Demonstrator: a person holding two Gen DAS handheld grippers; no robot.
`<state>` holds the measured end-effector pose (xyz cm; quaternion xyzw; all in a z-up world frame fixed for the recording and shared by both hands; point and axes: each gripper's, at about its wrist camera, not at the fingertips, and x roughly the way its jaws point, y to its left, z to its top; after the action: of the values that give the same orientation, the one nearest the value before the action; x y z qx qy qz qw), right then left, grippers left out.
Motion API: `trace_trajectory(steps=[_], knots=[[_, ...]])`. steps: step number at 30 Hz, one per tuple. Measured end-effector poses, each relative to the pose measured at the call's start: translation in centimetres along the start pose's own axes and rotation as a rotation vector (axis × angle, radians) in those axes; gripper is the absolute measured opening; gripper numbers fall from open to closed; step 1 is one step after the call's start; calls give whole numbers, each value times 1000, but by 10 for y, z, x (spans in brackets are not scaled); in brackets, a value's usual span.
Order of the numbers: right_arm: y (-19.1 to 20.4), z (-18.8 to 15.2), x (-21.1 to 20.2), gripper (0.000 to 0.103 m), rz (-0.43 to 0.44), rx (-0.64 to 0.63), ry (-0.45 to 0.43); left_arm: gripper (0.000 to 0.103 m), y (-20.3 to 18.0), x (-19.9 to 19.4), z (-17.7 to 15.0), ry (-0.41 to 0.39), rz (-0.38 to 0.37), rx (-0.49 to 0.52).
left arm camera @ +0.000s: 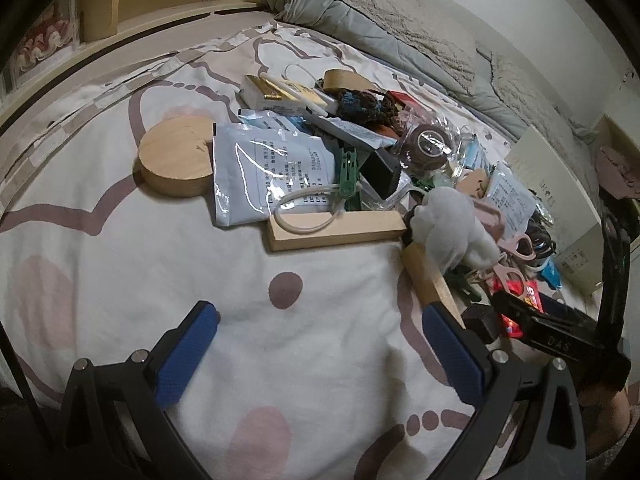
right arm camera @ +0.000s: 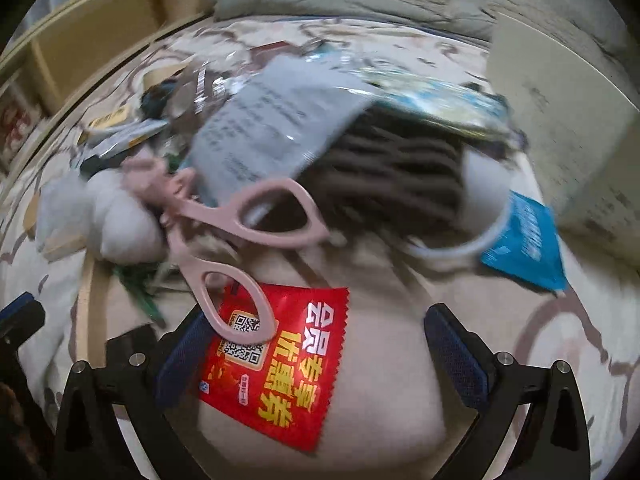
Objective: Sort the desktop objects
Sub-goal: 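Move both open tools over the pile toward the wooden stick, then close the left tool on the end of the light wooden stick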
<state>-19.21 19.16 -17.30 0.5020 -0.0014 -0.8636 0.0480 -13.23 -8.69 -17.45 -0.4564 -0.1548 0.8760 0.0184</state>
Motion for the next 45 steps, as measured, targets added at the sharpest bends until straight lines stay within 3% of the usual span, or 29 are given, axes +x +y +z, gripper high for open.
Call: trace_trajectory(steps=[7, 22, 29, 36, 45], knots=[[-27, -10, -7, 103, -54, 77, -31, 103, -8, -3, -2, -4, -69, 26], [-99, -54, -36, 103, -129, 224, -88, 103, -54, -3, -16, 22, -197, 202], [-98, -72, -42, 103, -127, 226, -191, 101, -67, 2, -25, 19, -154, 238], [-98, -78, -47, 103, -132, 223, -226, 71, -77, 3, -31, -1, -102, 301], [-99, -81, -48, 103, -135, 221, -231, 30, -82, -3, -34, 7, -169, 335]])
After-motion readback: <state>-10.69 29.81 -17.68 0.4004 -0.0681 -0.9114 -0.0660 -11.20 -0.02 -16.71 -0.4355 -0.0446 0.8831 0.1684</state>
